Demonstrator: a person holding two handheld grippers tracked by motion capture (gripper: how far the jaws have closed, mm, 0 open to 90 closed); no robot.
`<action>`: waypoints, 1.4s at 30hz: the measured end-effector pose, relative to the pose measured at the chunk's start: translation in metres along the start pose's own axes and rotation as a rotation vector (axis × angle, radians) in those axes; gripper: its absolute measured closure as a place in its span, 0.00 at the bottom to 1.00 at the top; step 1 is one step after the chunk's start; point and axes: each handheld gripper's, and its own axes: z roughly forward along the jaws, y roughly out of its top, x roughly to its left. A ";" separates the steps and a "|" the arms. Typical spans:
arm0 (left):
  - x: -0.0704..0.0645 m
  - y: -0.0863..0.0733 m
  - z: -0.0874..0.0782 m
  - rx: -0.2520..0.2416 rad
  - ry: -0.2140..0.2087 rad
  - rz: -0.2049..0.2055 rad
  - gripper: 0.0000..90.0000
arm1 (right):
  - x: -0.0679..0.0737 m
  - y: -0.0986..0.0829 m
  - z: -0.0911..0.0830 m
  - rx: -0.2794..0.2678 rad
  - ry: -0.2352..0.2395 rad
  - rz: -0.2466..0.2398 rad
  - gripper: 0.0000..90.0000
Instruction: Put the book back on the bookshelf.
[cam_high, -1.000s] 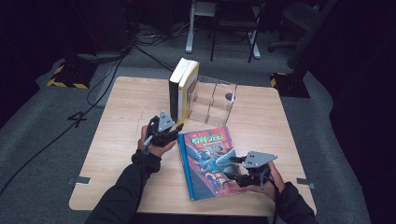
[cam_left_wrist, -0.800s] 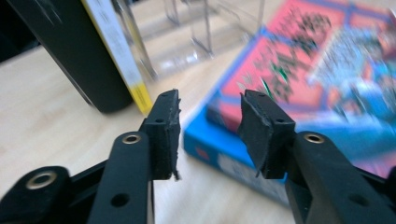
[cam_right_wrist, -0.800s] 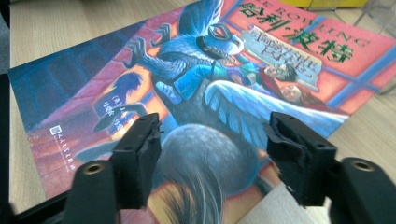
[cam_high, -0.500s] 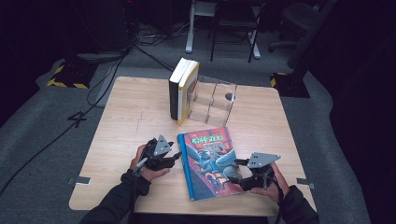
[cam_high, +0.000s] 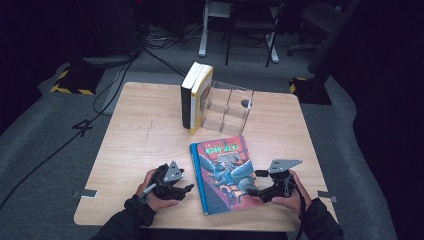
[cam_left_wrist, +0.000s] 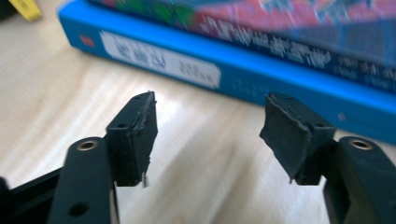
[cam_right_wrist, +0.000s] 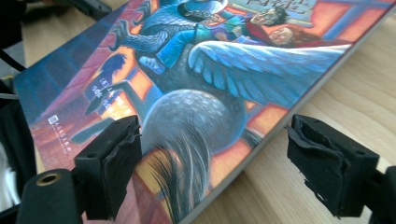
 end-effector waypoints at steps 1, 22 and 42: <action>0.000 -0.002 0.000 0.006 -0.008 0.001 0.37 | 0.000 0.000 0.002 0.001 0.009 0.005 0.18; 0.010 -0.007 0.009 0.042 -0.014 -0.022 0.28 | 0.009 0.021 0.003 -0.024 -0.051 -0.112 0.33; 0.030 0.009 0.021 0.004 0.011 -0.056 0.38 | -0.018 0.045 0.032 -0.049 0.130 -0.056 0.87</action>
